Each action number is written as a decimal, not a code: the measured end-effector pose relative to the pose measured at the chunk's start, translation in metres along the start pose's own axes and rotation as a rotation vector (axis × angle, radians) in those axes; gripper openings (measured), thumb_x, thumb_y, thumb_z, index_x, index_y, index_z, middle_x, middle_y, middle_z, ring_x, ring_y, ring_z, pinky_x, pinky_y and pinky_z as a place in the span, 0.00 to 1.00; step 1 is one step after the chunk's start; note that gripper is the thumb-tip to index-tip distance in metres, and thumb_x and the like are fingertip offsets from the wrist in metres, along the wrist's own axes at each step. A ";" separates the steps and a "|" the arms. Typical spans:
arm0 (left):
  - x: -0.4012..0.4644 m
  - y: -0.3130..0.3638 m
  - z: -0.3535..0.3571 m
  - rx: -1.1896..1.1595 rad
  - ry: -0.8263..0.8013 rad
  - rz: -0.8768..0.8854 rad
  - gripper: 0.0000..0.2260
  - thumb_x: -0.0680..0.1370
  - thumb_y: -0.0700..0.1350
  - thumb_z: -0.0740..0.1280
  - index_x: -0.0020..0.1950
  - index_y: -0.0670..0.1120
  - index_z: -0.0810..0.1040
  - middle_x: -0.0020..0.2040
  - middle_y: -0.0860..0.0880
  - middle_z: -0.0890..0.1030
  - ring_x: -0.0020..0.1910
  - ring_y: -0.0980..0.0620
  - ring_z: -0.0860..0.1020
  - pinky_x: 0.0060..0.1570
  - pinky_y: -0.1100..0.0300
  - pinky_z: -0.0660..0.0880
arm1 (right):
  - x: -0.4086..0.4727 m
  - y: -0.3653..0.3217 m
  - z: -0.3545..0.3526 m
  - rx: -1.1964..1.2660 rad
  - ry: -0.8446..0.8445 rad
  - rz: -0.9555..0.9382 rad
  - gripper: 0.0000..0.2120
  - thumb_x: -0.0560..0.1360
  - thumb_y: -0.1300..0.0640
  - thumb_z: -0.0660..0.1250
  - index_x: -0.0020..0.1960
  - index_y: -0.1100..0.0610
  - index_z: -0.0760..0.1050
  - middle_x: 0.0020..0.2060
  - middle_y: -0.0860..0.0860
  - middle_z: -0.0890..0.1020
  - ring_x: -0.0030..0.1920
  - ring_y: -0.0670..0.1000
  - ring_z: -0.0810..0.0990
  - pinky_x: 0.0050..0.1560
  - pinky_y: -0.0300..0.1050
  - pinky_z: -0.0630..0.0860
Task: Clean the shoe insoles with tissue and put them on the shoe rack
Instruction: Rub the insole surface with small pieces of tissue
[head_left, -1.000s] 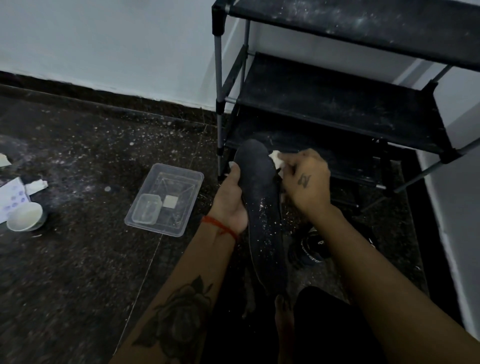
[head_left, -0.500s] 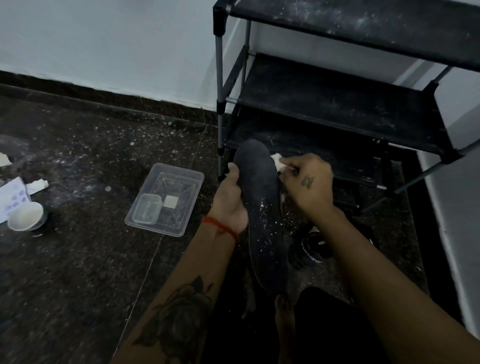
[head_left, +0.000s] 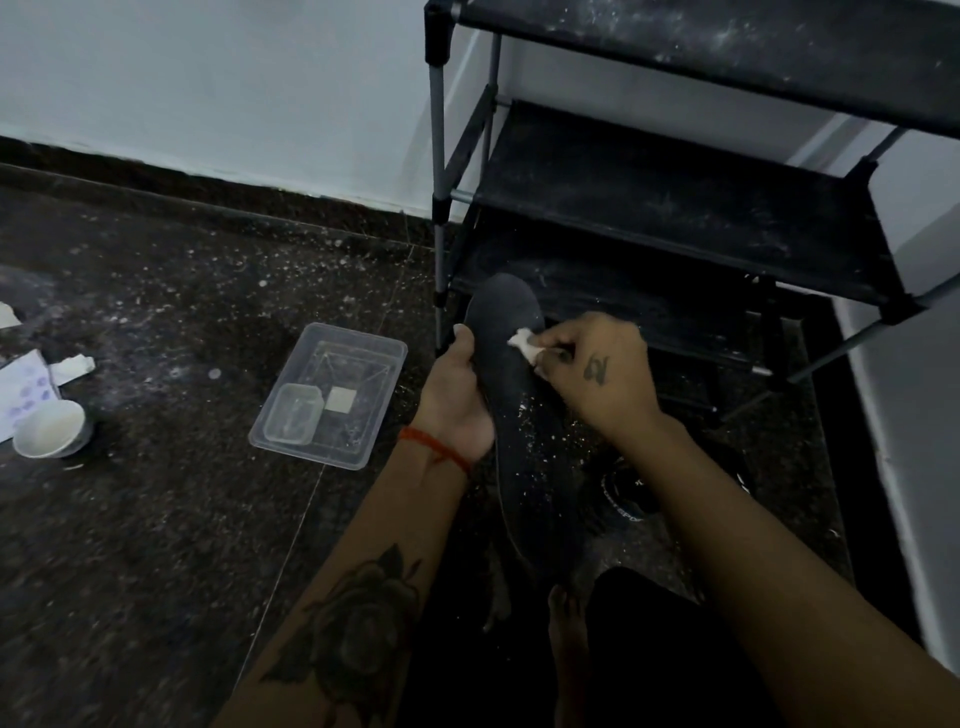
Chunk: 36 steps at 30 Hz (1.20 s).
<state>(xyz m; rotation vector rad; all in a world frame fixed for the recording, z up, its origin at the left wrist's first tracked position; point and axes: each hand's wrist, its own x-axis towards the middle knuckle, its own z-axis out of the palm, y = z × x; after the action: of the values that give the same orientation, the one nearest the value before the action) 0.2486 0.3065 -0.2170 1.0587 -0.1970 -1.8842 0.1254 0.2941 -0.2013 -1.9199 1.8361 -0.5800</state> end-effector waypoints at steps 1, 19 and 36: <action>0.001 0.000 -0.001 0.012 -0.001 0.003 0.28 0.82 0.58 0.45 0.61 0.38 0.73 0.39 0.44 0.84 0.43 0.48 0.79 0.43 0.56 0.76 | 0.001 0.001 -0.003 0.057 0.041 0.036 0.10 0.71 0.59 0.68 0.51 0.52 0.82 0.48 0.51 0.84 0.46 0.49 0.81 0.42 0.28 0.70; 0.005 -0.006 0.000 0.097 -0.175 -0.039 0.28 0.81 0.60 0.45 0.53 0.43 0.77 0.40 0.44 0.85 0.38 0.49 0.84 0.40 0.58 0.80 | 0.002 -0.015 -0.014 0.191 0.172 0.051 0.08 0.71 0.58 0.69 0.49 0.50 0.82 0.47 0.47 0.83 0.49 0.48 0.79 0.51 0.42 0.76; 0.007 -0.006 0.000 0.019 -0.146 -0.111 0.30 0.79 0.64 0.46 0.56 0.41 0.75 0.46 0.41 0.81 0.41 0.46 0.82 0.41 0.54 0.81 | 0.001 -0.005 -0.020 0.168 0.137 0.057 0.09 0.72 0.60 0.69 0.51 0.54 0.82 0.47 0.46 0.82 0.45 0.44 0.79 0.40 0.21 0.67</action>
<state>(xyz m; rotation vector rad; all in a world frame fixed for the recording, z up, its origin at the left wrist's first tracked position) 0.2431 0.3043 -0.2239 0.9623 -0.2446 -2.0653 0.1184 0.2930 -0.1822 -1.7508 1.8532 -0.8378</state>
